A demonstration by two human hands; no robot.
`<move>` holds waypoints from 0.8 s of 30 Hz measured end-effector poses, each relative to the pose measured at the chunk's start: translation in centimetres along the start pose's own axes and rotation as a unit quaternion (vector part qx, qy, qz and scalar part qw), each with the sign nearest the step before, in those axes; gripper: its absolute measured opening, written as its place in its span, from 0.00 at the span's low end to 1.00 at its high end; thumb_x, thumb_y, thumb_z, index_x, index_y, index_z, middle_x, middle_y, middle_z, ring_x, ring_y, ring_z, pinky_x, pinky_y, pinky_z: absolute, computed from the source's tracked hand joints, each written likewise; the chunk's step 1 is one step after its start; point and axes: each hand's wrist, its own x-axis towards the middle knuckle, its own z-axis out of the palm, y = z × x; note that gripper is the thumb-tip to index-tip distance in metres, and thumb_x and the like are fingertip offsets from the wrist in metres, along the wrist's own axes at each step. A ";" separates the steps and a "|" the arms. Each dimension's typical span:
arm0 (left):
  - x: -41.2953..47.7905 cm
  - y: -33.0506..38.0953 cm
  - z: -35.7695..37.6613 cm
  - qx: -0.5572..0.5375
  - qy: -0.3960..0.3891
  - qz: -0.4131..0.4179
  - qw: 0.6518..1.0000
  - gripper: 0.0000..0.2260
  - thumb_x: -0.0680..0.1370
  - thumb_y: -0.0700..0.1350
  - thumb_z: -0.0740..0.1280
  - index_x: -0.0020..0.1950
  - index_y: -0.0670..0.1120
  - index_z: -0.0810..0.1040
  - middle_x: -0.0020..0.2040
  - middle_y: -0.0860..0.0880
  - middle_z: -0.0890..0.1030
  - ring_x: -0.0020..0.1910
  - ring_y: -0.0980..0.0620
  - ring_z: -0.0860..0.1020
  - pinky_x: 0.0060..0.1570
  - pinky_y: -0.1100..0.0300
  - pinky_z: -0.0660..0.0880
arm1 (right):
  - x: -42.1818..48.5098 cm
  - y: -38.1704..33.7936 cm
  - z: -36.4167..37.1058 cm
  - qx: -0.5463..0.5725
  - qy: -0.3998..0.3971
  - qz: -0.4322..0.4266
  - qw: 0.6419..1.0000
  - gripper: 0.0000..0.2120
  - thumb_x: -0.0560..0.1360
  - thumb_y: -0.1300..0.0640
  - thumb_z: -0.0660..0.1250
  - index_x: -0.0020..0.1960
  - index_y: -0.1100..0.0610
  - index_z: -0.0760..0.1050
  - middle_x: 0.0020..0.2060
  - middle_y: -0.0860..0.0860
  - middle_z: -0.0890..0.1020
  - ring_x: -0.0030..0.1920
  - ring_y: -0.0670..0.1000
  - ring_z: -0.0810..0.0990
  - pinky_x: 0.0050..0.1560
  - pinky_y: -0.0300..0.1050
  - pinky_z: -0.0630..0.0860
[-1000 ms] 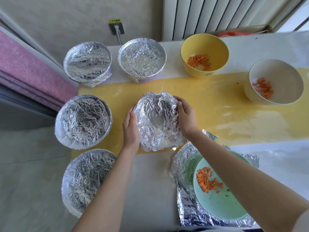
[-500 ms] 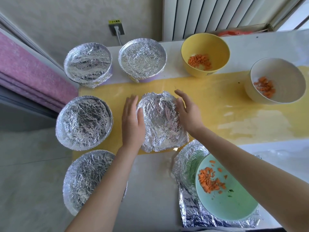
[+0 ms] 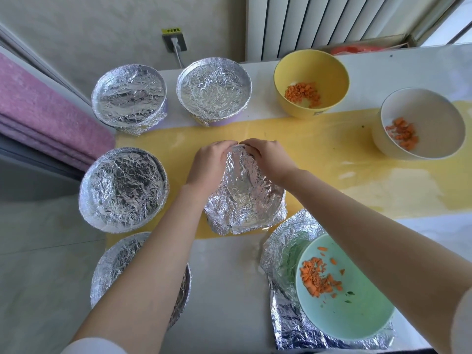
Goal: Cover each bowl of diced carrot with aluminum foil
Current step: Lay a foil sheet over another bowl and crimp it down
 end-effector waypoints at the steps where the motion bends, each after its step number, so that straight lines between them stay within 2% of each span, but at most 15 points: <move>1: 0.1 0.0 0.0 0.000 0.006 -0.007 1.000 0.13 0.79 0.35 0.61 0.61 0.41 0.78 0.55 0.43 0.82 0.53 0.44 0.80 0.55 0.55 0.75 | 0.0 0.0 0.1 0.001 0.002 0.004 1.000 0.12 0.81 0.60 0.57 0.58 0.62 0.77 0.46 0.58 0.83 0.43 0.59 0.79 0.44 0.48 0.71; 4: 0.3 0.2 0.0 -0.001 0.021 -0.019 1.000 0.12 0.78 0.33 0.61 0.58 0.41 0.80 0.50 0.43 0.83 0.47 0.43 0.80 0.49 0.54 0.76 | 0.2 0.0 0.2 0.003 0.011 0.018 1.000 0.12 0.80 0.61 0.58 0.56 0.62 0.78 0.45 0.58 0.83 0.42 0.58 0.79 0.42 0.45 0.69; 7: 0.2 0.1 0.0 -0.005 0.025 -0.026 0.999 0.12 0.78 0.33 0.62 0.57 0.41 0.80 0.49 0.43 0.83 0.46 0.44 0.81 0.47 0.58 0.75 | 0.3 0.0 0.3 0.008 0.010 0.027 1.000 0.11 0.80 0.61 0.58 0.55 0.62 0.78 0.44 0.58 0.83 0.41 0.56 0.78 0.40 0.41 0.64; 10: 0.2 0.3 -0.1 -0.016 0.020 -0.040 0.999 0.12 0.78 0.32 0.61 0.58 0.41 0.80 0.48 0.42 0.83 0.45 0.45 0.81 0.47 0.59 0.75 | 0.4 -0.2 0.0 0.010 -0.001 0.024 1.000 0.11 0.80 0.61 0.59 0.56 0.61 0.79 0.46 0.58 0.83 0.43 0.58 0.79 0.43 0.44 0.68; 13: -0.1 0.6 -0.4 -0.018 0.014 -0.050 0.999 0.12 0.79 0.34 0.61 0.59 0.40 0.79 0.48 0.42 0.83 0.44 0.44 0.80 0.46 0.57 0.75 | 0.2 -0.4 -0.3 -0.002 -0.030 0.022 0.999 0.14 0.81 0.58 0.57 0.62 0.59 0.76 0.54 0.56 0.82 0.52 0.58 0.80 0.50 0.45 0.71; 16: -1.3 0.5 -0.6 0.000 0.009 -0.069 0.998 0.12 0.80 0.37 0.59 0.60 0.41 0.78 0.48 0.41 0.83 0.44 0.43 0.80 0.46 0.53 0.76 | -0.5 -0.5 -0.3 -0.011 -0.037 0.028 0.999 0.18 0.82 0.55 0.54 0.71 0.56 0.67 0.66 0.55 0.74 0.65 0.55 0.72 0.62 0.46 0.67; 19: -3.2 1.1 -0.9 0.028 0.000 -0.112 0.993 0.14 0.81 0.39 0.57 0.66 0.42 0.72 0.47 0.40 0.82 0.43 0.40 0.79 0.43 0.49 0.75 | -1.8 -0.5 -0.8 0.003 0.020 0.044 0.999 0.19 0.82 0.57 0.53 0.72 0.57 0.63 0.67 0.56 0.72 0.67 0.55 0.69 0.63 0.44 0.64; 22: -5.1 2.2 -1.0 0.037 -0.001 -0.188 0.982 0.20 0.81 0.39 0.55 0.74 0.44 0.59 0.39 0.42 0.78 0.34 0.45 0.76 0.32 0.53 0.70 | -3.0 -0.2 -1.1 -0.015 0.056 0.048 0.997 0.19 0.82 0.58 0.53 0.72 0.59 0.64 0.68 0.56 0.70 0.71 0.53 0.64 0.69 0.45 0.60; 24: -6.3 2.7 -0.8 0.037 0.009 -0.222 0.974 0.22 0.81 0.40 0.55 0.75 0.45 0.55 0.36 0.44 0.76 0.31 0.47 0.74 0.28 0.56 0.66 | -3.8 0.0 -1.2 -0.028 0.074 0.047 0.996 0.18 0.82 0.58 0.53 0.71 0.60 0.65 0.70 0.55 0.69 0.73 0.53 0.61 0.71 0.44 0.57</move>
